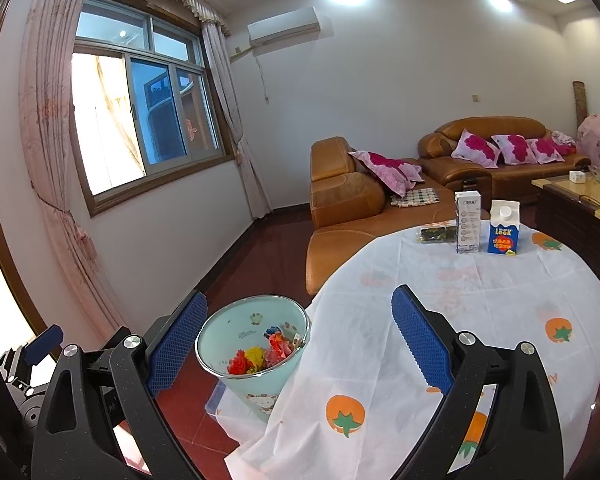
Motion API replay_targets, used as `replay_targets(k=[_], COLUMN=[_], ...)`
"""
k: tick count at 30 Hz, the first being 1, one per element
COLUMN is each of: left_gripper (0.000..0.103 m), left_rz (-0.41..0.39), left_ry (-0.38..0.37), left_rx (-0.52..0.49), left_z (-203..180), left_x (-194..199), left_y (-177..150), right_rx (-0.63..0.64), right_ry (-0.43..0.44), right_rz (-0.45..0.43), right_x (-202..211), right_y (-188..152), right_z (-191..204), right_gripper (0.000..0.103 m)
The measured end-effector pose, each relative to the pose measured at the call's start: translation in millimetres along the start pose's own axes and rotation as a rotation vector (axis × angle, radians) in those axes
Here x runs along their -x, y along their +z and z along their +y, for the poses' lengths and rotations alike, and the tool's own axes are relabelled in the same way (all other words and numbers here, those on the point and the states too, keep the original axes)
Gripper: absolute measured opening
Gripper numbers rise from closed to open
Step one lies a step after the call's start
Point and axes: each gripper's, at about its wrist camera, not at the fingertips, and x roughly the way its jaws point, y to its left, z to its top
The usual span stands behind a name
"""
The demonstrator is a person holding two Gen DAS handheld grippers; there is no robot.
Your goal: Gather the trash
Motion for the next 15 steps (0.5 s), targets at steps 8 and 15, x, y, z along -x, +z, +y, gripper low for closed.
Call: replay_targets(k=[8,15], left_gripper=[0.097,0.097], left_rz=[0.009,0.046], left_ry=[-0.016,-0.090], left_rx=[0.020,0.049], left_z=[-0.6,4.5], left_x=[-1.3,-6.9], left_y=[1.3,-4.3], right_rx=[-0.003,-0.006], right_ry=[-0.004,-0.009], right_rz=[0.004,0.008], right_x=[1.2,1.2], right_y=[-0.6,-0.3], right_z=[-1.4,-2.4], right_gripper=[0.092,0.092])
